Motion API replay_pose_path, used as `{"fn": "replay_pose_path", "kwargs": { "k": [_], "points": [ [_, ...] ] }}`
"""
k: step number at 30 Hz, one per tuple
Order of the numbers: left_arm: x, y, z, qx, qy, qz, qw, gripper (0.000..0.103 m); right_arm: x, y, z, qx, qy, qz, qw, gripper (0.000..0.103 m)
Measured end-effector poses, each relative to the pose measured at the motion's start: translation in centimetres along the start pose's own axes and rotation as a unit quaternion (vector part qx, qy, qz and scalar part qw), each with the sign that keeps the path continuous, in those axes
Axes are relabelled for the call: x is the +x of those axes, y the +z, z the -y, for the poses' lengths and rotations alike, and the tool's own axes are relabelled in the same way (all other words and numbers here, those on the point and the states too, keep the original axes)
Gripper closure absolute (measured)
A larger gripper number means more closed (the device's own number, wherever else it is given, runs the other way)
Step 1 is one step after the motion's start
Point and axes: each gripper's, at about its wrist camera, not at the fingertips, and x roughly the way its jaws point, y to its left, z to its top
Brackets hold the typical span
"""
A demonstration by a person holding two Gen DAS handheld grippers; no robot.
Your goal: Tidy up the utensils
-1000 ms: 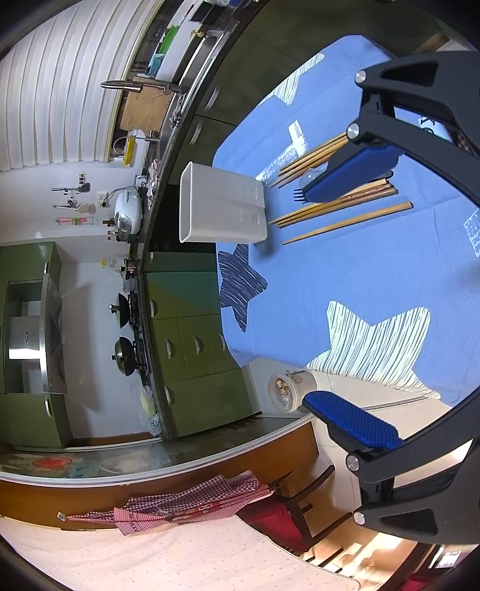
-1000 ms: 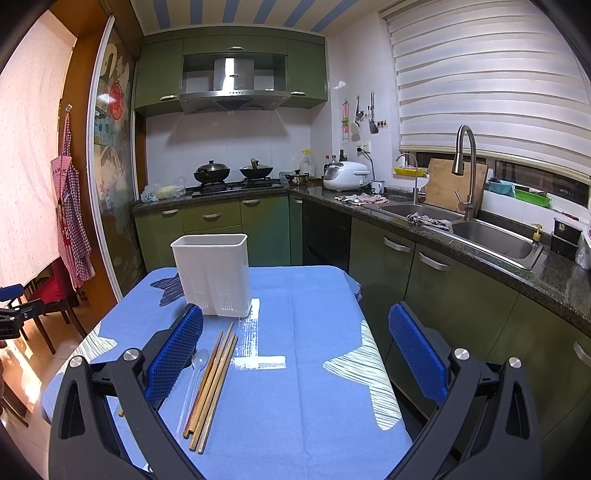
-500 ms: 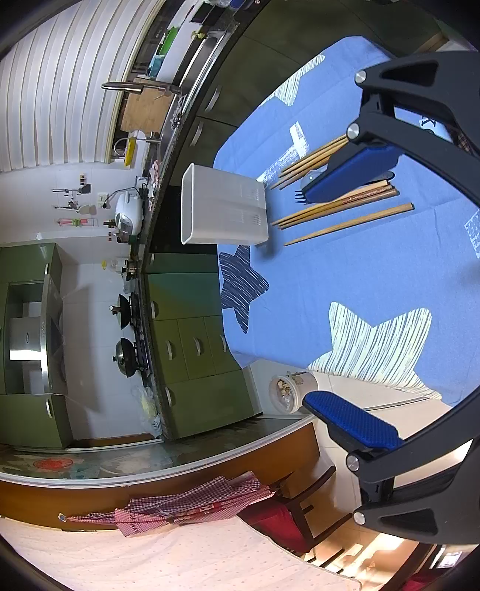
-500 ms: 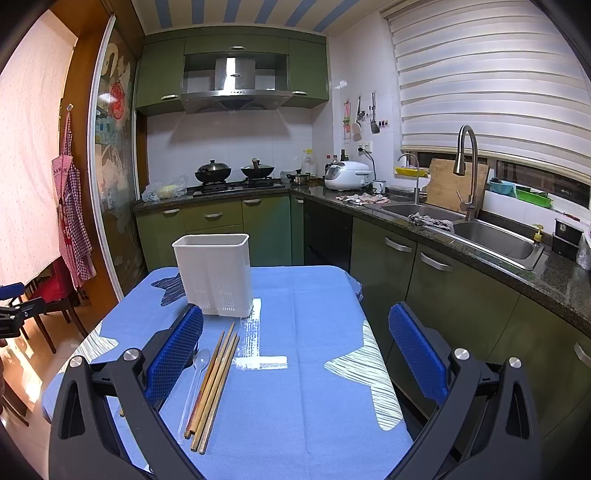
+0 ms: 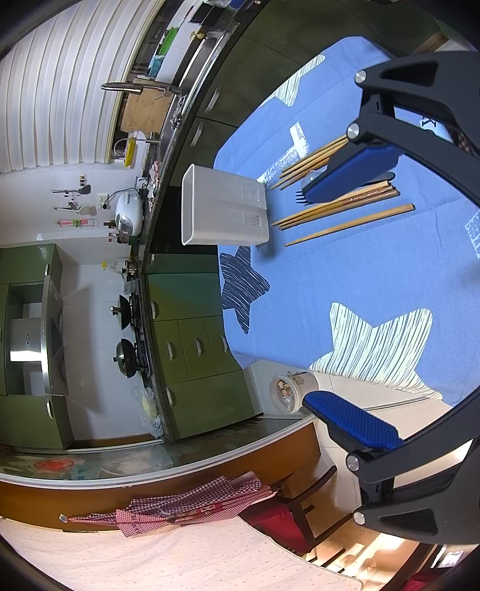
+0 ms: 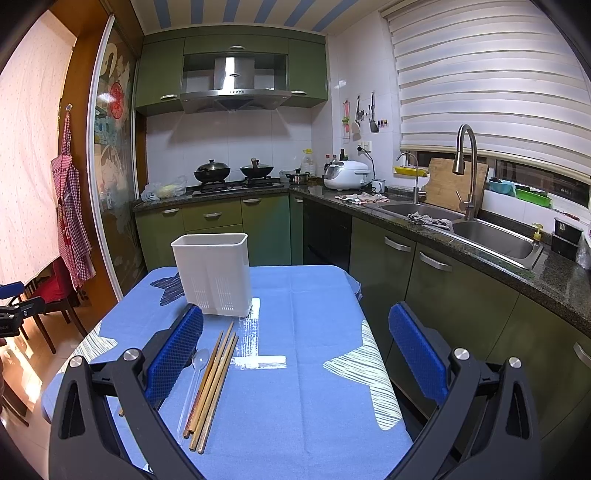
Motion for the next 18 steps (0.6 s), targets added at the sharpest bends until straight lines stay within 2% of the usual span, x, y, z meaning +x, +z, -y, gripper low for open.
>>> {"fn": "replay_pose_path", "kwargs": {
  "k": [18],
  "points": [
    [0.2, 0.0, 0.1, -0.002, -0.003, -0.005, 1.0, 0.006, 1.0, 0.0, 0.0, -0.003, -0.007, -0.012, 1.0, 0.004]
  ]
}}
